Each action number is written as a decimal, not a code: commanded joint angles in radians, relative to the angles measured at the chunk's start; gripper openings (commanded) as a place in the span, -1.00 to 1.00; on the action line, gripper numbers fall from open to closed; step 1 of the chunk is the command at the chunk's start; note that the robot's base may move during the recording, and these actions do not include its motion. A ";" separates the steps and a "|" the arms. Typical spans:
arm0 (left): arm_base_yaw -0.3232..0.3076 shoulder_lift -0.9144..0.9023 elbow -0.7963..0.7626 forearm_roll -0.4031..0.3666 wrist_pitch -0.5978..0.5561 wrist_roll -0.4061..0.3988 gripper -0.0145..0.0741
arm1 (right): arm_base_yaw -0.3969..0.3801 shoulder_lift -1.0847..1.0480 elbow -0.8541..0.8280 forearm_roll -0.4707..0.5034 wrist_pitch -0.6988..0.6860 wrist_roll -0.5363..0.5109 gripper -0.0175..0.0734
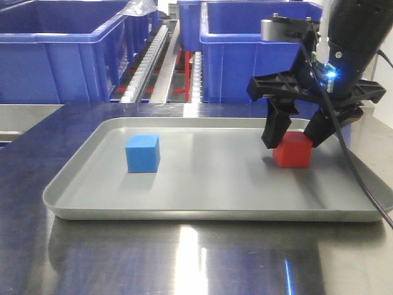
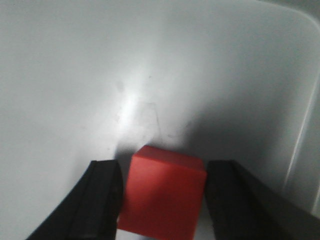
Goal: Sort and place red and blue blocks on shelf
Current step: 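Lift the red cube off the tray with the right gripper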
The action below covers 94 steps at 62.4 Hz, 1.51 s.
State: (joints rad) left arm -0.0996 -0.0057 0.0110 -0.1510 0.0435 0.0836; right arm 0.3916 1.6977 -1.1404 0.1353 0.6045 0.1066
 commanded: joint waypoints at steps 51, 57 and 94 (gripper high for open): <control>-0.006 -0.016 0.025 -0.001 -0.080 -0.004 -0.39 | -0.001 -0.009 -0.042 0.006 -0.010 0.000 -0.01; -0.006 -0.016 0.025 -0.001 -0.080 -0.004 -0.39 | -0.001 -0.015 -0.060 0.006 -0.002 0.000 -0.40; -0.006 -0.016 0.025 -0.001 -0.080 -0.004 -0.39 | -0.006 -0.280 -0.125 0.006 -0.130 0.000 -0.49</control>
State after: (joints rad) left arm -0.0996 -0.0057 0.0110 -0.1510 0.0435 0.0836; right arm 0.3916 1.5127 -1.2324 0.1353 0.5670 0.1066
